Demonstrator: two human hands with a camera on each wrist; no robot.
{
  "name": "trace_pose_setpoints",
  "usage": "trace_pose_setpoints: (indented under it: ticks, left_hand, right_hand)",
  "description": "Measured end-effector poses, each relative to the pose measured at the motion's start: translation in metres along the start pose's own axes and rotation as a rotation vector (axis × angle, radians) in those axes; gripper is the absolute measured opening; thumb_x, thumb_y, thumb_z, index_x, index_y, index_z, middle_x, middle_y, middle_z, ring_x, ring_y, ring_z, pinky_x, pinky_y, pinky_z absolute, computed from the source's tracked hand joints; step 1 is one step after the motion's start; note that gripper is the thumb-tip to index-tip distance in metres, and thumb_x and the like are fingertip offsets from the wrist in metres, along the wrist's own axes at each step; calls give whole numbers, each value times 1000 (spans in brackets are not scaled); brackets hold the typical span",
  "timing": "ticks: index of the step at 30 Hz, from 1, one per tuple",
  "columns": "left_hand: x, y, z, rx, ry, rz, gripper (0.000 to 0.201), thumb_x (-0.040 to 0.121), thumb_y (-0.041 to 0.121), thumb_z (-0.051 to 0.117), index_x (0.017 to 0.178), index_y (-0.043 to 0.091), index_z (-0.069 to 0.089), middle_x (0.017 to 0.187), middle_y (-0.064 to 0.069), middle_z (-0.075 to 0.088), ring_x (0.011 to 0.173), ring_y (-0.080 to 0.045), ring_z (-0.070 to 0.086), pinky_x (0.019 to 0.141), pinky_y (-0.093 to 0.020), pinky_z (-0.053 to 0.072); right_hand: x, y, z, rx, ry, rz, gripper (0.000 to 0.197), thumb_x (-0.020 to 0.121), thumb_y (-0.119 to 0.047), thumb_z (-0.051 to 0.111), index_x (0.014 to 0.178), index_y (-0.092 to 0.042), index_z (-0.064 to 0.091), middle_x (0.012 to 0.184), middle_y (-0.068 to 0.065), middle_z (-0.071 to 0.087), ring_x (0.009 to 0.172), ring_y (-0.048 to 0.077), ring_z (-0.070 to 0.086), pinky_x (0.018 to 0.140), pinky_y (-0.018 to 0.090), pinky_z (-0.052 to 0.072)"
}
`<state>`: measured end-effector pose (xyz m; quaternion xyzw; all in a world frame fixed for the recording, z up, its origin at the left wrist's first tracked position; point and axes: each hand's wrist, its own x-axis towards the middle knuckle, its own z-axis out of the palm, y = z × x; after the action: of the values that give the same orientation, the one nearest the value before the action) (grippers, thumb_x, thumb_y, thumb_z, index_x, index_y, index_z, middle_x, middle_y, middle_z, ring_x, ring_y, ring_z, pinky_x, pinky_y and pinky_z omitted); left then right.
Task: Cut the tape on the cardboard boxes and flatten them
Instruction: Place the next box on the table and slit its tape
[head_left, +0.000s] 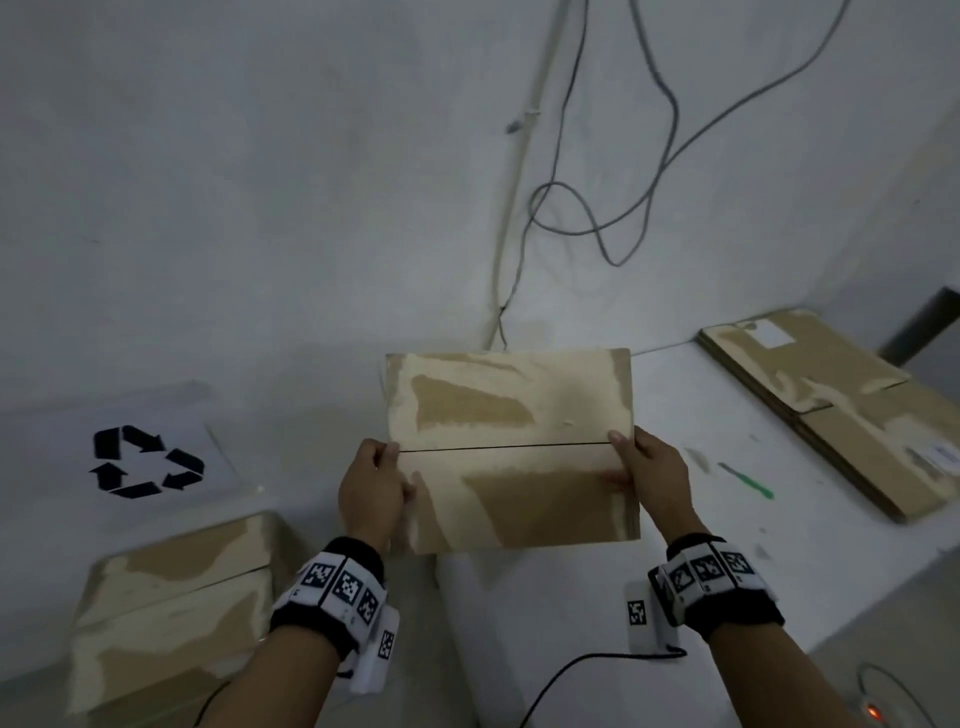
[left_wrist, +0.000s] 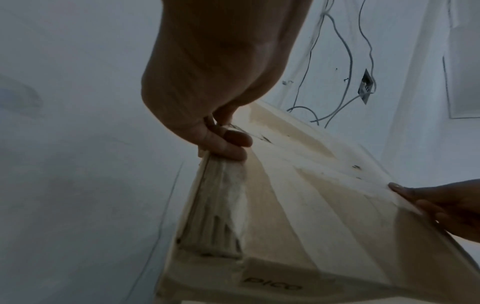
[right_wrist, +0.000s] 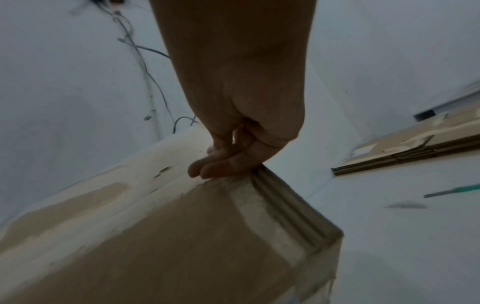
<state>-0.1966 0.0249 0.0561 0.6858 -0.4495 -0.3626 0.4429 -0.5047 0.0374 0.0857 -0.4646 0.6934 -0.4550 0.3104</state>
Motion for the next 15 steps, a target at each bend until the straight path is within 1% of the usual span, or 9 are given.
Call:
trace_pose_setpoints:
  ticks: [2,4,5,6,8,10,12,13,15]
  left_hand:
    - [-15,11,27,-4,-22,-5,28,102,30,40,83,13,51,66,-8,65,68,-25,63,74,-38,49]
    - [-30,22,50,-14,-47,-24,24,103,27,39,87,11,50,67,-8,65,71,-26,64,76,-37,48]
    - [-36,28,59,-37,-61,-48,22,102,25,40,89,11,49,68,-8,65,71,-26,64,77,-37,49]
    - [-39,33,67,-86,-77,-76,18,102,24,41,92,11,48,69,-8,64,70,-26,63,78,-38,51]
    - [-43,42,82,-195,-121,-129,8,102,23,42,104,16,46,77,-8,62,71,-26,62,80,-41,55]
    - [-43,51,95,-301,-179,-161,20,102,31,45,116,18,41,88,-7,58,72,-25,62,83,-46,56]
    - [-42,64,105,-462,-256,-235,43,94,49,51,118,17,37,104,-8,55,82,-27,63,83,-51,56]
    - [-39,68,109,-539,-293,-279,57,88,59,55,121,16,38,116,-8,51,93,-29,63,82,-53,56]
    - [-30,72,115,-650,-360,-324,76,75,74,59,130,26,43,141,-3,35,114,-33,56,80,-56,56]
  right_hand:
    - [7,14,-24,134,34,14,26,99,-21,56,122,-12,65,106,5,69,78,21,72,59,14,53]
    - [13,27,-47,281,23,66,27,100,-11,54,125,-3,60,110,18,66,72,18,71,61,18,56]
    - [16,32,-57,330,10,84,29,100,-9,53,127,-2,58,112,22,64,71,16,71,63,20,57]
    - [19,37,-67,367,-3,99,31,100,-10,53,130,-2,57,114,23,63,73,16,72,66,22,58]
    - [23,41,-82,430,-27,113,36,101,-21,54,134,-7,53,118,19,63,79,16,72,72,24,59]
    - [27,43,-91,507,-27,158,43,101,-38,49,137,-14,50,118,10,62,84,18,72,78,28,59]
    - [31,44,-96,592,-12,193,43,102,-47,40,135,-21,49,115,3,61,84,19,70,84,33,57]
    - [33,46,-97,614,-7,188,36,104,-47,36,130,-27,50,115,1,59,85,17,68,86,35,56]
    - [37,51,-99,625,-21,185,21,108,-39,30,115,-38,50,117,-2,55,88,12,69,87,36,58]
